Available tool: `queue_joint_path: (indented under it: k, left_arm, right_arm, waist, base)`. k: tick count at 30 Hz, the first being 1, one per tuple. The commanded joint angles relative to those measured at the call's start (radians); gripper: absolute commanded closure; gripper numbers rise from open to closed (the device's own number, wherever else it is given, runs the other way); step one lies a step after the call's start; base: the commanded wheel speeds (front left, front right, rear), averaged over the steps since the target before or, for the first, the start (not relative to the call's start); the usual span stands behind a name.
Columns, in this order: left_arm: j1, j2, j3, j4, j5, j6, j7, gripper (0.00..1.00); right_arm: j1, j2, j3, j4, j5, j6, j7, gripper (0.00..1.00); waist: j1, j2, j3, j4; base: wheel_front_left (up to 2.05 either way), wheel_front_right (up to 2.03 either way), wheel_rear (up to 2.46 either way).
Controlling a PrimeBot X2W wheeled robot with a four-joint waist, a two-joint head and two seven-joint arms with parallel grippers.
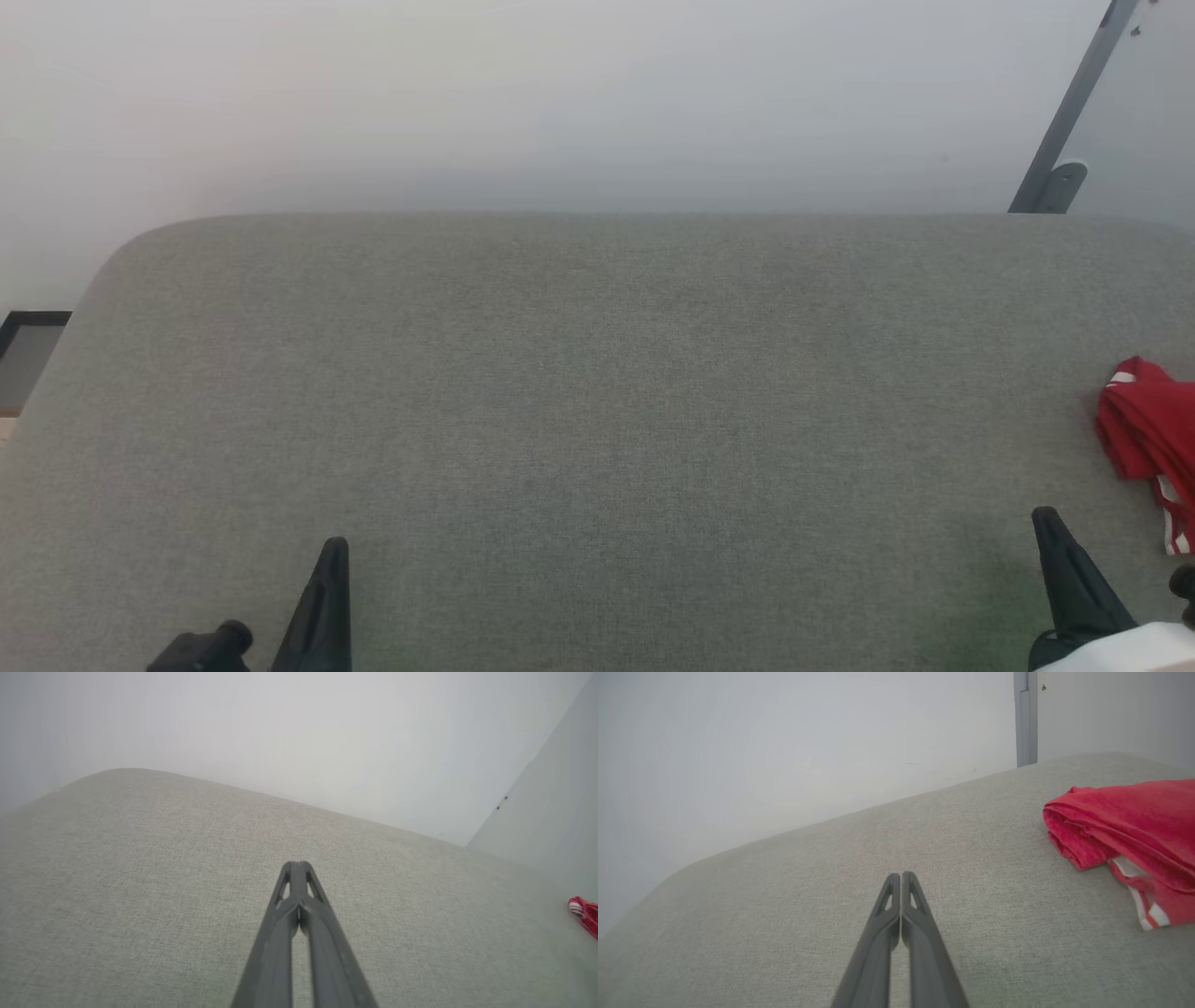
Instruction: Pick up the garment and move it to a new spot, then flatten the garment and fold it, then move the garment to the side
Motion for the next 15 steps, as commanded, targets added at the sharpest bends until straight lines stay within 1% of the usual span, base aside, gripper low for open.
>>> queue_joint_path:
  k: [1, 15]
  left_arm:
    - [-0.023, 0.005, -0.001, -0.009, -0.049, 0.001, 0.008, 1.00]
    - [-0.073, 0.014, -0.003, 0.024, -0.295, 0.000, 0.063, 1.00]
  right_arm:
    - [-0.027, -0.004, -0.010, -0.013, 0.034, 0.000, 0.012, 1.00]
    - [-0.062, 0.046, -0.036, -0.007, 0.211, 0.000, 0.075, 1.00]
  waist:
    - [0.0000, 0.0000, 0.000, -0.001]
    - [0.0000, 0.0000, 0.001, -0.008]
  base:
    - [0.00, 0.00, 0.00]
    - [0.00, 0.00, 0.00]
